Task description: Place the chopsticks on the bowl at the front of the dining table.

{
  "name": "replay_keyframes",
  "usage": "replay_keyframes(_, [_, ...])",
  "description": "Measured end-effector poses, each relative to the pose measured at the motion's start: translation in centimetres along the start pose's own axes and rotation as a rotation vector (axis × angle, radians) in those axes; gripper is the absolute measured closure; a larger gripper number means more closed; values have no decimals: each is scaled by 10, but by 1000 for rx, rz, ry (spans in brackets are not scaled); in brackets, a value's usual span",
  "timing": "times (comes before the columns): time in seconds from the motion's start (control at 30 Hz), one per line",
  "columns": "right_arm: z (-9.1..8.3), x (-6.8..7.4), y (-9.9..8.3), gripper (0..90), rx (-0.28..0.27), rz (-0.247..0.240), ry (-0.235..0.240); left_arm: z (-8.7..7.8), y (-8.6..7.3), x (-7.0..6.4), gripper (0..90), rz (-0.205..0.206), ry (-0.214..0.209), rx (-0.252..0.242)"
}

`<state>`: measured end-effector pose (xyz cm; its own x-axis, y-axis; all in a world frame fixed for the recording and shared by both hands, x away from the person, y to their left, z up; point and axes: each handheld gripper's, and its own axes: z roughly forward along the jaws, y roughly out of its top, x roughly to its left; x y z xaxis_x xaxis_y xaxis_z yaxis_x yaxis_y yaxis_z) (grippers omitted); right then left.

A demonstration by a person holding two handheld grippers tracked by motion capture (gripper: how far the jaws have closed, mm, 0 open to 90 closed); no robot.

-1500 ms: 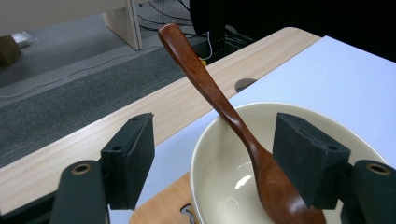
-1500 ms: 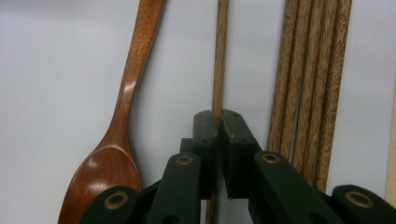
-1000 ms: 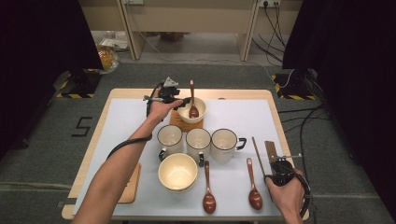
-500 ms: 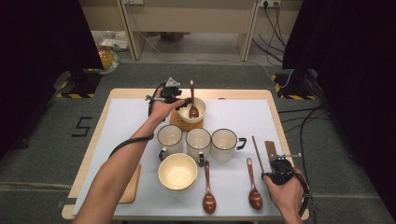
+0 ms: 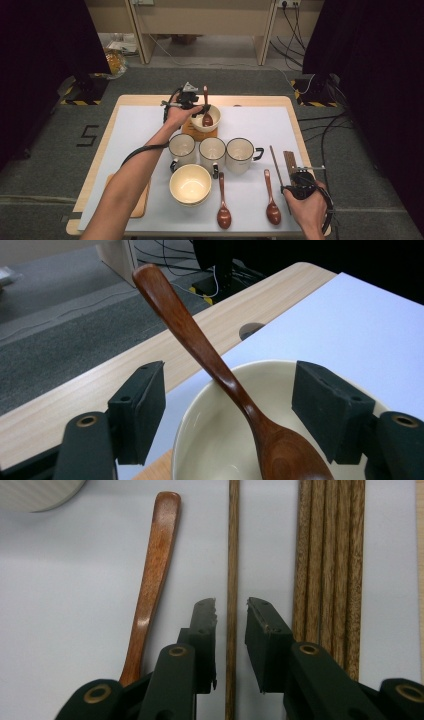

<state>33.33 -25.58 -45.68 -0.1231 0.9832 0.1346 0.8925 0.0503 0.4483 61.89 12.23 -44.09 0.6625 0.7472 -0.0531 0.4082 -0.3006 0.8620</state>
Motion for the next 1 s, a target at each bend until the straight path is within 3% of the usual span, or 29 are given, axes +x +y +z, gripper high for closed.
replay_keyframes(0.4, [-1, 0, -1, 736, -1, 0, 1, 9, 7, -6, 289, 4, -17, 7])
replay_keyframes(1.0, [0, -1, -2, 736, -5, -8, 8, 17, 6, -8, 287, -9, -17, 27])
